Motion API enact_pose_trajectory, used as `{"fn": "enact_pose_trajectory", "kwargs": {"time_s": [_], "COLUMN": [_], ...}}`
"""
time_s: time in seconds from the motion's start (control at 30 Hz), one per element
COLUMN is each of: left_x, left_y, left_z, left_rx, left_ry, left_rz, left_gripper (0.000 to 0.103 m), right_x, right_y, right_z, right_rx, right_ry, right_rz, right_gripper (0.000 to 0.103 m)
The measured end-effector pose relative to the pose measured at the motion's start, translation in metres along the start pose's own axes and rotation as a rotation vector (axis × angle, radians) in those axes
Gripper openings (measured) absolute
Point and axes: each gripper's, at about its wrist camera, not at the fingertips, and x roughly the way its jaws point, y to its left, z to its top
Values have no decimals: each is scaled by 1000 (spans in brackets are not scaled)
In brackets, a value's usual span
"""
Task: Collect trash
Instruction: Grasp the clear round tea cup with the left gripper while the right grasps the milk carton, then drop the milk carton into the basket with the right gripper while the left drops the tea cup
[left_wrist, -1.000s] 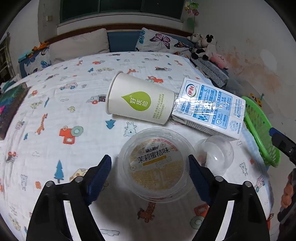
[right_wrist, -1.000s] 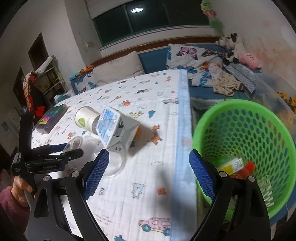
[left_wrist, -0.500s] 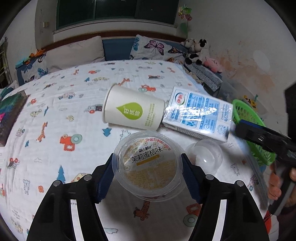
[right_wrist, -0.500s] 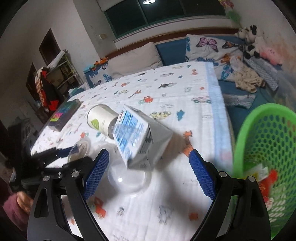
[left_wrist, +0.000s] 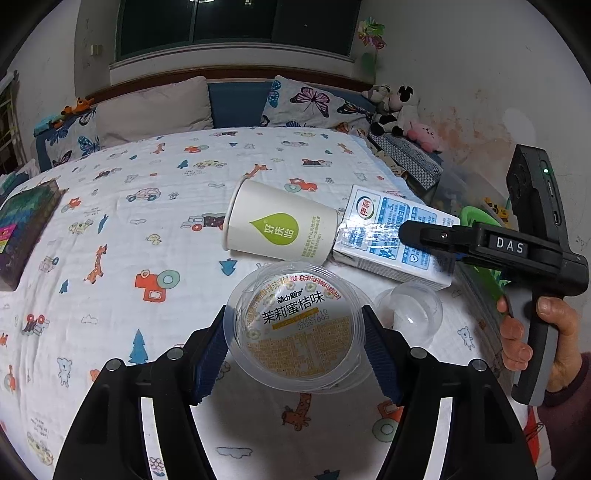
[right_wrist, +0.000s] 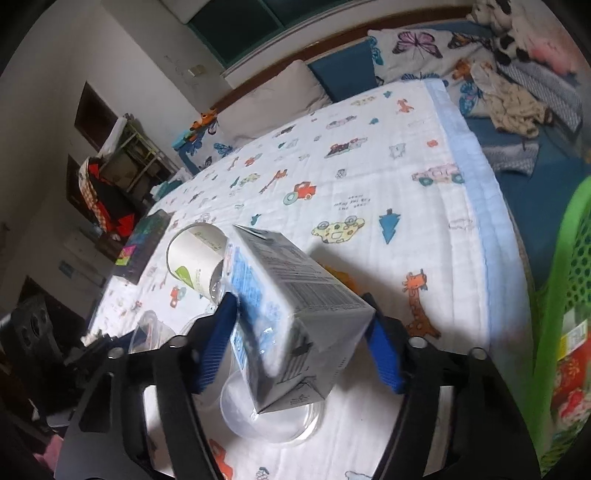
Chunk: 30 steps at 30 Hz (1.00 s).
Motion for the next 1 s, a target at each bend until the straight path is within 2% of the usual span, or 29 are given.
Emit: {"fn": "enact_pose_trajectory", "kwargs": {"time_s": [0.33, 0.57, 0.87, 1.0], "left_x": [-2, -7, -13, -14], "left_y": [-3, -11, -25, -31], "left_z": [5, 7, 11, 11], "left_rx": [1, 14, 33, 41], "left_ry": [-11, -22, -38, -38], "left_rz": [-7, -17, -38, -48], "left_gripper": [66, 66, 66, 66], "right_x": [-26, -50, -95, -114], "right_y": [23, 31, 23, 24], "right_z": [-2, -10, -5, -8], "right_rx": [-150, -203, -149, -168], "right_ry": [-79, -130, -198, -231], "right_rz": [-83, -122, -85, -114], "right_gripper": [48, 46, 46, 46]}}
